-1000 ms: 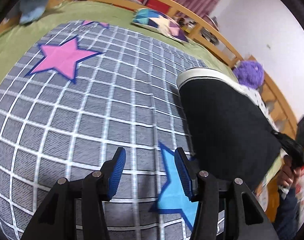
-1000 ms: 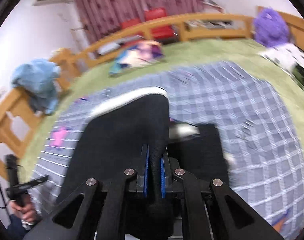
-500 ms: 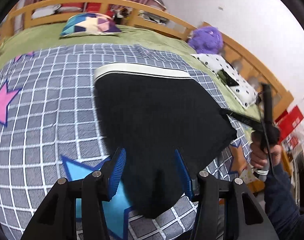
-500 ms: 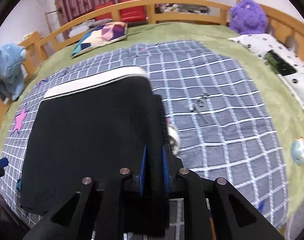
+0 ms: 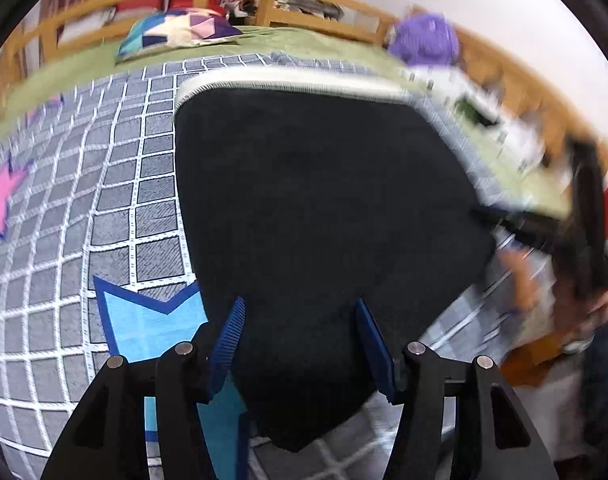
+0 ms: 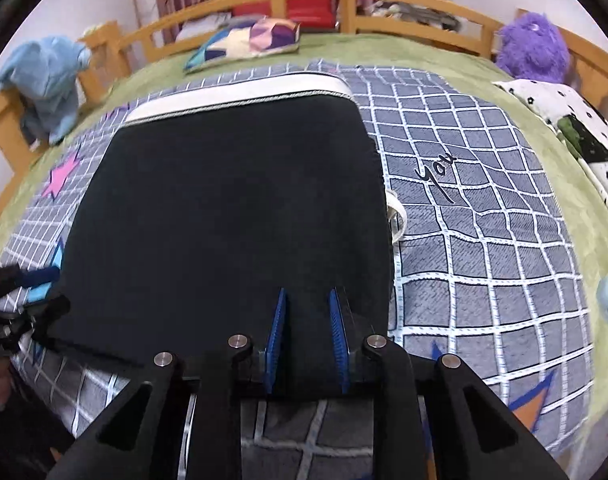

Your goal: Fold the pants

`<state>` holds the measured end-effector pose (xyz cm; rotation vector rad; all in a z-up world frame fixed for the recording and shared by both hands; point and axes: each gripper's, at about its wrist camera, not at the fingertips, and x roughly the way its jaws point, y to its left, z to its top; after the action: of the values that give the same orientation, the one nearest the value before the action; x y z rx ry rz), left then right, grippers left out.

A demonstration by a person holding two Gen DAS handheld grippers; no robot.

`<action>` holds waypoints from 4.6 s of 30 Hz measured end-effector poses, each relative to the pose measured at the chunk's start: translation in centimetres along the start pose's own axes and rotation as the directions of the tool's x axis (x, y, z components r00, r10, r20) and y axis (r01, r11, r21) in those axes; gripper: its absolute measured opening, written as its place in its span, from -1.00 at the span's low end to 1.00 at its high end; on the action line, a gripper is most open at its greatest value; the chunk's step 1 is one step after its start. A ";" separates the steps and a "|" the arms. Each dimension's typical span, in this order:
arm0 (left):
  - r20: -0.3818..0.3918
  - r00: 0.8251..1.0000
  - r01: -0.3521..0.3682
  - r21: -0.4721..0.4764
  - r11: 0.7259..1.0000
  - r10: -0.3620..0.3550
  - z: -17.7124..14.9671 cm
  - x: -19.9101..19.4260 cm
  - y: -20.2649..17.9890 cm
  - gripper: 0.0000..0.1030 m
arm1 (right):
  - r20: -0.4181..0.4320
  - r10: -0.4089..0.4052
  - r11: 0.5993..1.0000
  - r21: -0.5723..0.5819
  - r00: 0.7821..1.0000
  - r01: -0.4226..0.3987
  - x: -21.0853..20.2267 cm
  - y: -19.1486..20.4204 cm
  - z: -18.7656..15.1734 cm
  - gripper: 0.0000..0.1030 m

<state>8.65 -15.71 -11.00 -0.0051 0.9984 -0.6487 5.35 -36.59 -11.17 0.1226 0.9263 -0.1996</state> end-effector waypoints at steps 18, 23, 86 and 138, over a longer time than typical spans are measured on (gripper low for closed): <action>-0.020 0.975 0.193 -0.408 0.892 -0.220 4.0 7.6 9.3 0.42 | -0.010 0.224 0.949 0.228 0.975 -0.216 7.9 -6.8 4.6 0.33; -0.021 0.968 0.221 -0.403 0.888 -0.250 4.3 8.0 8.9 -0.04 | -0.041 0.337 0.916 0.245 0.941 -0.317 8.9 -7.0 4.6 0.26; 0.144 0.910 -0.367 -0.162 0.916 0.390 10.7 -2.2 17.8 0.30 | 0.144 0.191 0.981 -0.049 0.971 -0.186 9.4 21.0 14.8 -0.04; 0.012 0.939 -0.326 -0.292 0.899 0.344 7.1 -0.9 21.6 0.46 | 0.100 0.126 0.992 -0.032 0.987 -0.123 10.8 19.6 11.9 -0.13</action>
<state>24.70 0.27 -12.66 -0.1058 0.9953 -0.1821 25.30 -21.05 -12.40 0.1445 0.8163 -0.0771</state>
